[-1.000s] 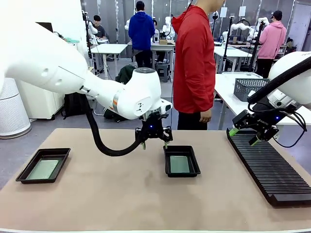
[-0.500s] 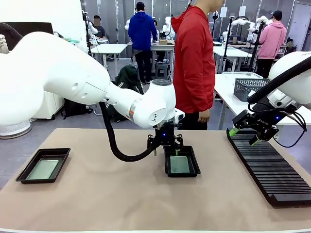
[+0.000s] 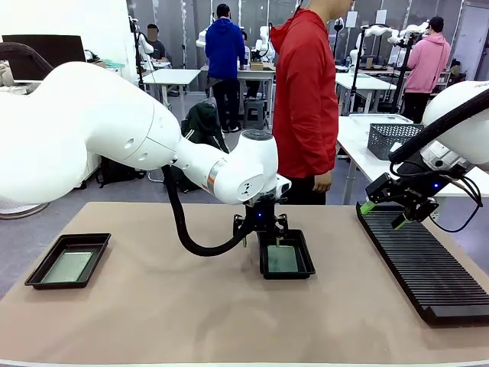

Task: Inspect and transfer BCBs to ESD trays.
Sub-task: Pick up the ESD tray and place it on the left side of the table.

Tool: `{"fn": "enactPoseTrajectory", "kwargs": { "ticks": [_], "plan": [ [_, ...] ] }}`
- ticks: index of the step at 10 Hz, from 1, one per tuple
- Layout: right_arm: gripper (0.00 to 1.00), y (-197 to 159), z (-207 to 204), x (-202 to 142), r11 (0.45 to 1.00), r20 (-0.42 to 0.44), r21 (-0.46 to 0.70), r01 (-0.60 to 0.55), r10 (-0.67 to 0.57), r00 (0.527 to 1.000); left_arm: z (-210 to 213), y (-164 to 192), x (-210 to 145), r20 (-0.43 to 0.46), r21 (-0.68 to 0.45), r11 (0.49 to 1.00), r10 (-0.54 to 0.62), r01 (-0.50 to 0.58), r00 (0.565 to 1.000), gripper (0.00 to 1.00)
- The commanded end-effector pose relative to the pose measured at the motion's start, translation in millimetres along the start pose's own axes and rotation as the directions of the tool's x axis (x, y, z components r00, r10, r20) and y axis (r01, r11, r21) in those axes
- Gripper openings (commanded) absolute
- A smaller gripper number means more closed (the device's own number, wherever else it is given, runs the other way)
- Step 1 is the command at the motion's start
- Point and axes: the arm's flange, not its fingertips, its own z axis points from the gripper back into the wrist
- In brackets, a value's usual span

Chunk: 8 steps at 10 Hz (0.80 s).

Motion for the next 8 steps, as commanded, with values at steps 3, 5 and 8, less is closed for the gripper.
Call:
{"fn": "enactPoseTrajectory", "kwargs": {
  "ticks": [3, 5, 8],
  "plan": [
    [1.00, 2.3, 1.0, 0.0, 1.000, 0.001, -0.010, 0.020, -0.020, 1.000, 0.0, 0.0, 0.0, 0.000, 0.000, 1.000, 0.000, 0.000, 1.000, 1.00],
    [1.00, 2.3, 1.0, 0.0, 1.000, 0.001, -0.010, 0.020, -0.020, 1.000, 0.0, 0.0, 0.0, 0.000, 0.000, 1.000, 0.000, 0.000, 1.000, 1.00],
    [1.00, 2.3, 1.0, 0.0, 1.000, 0.001, -0.010, 0.020, -0.020, 1.000, 0.3, -0.4, -0.3, -0.018, 0.015, 1.000, 0.018, -0.018, 1.000, 1.00]
  ]
}}
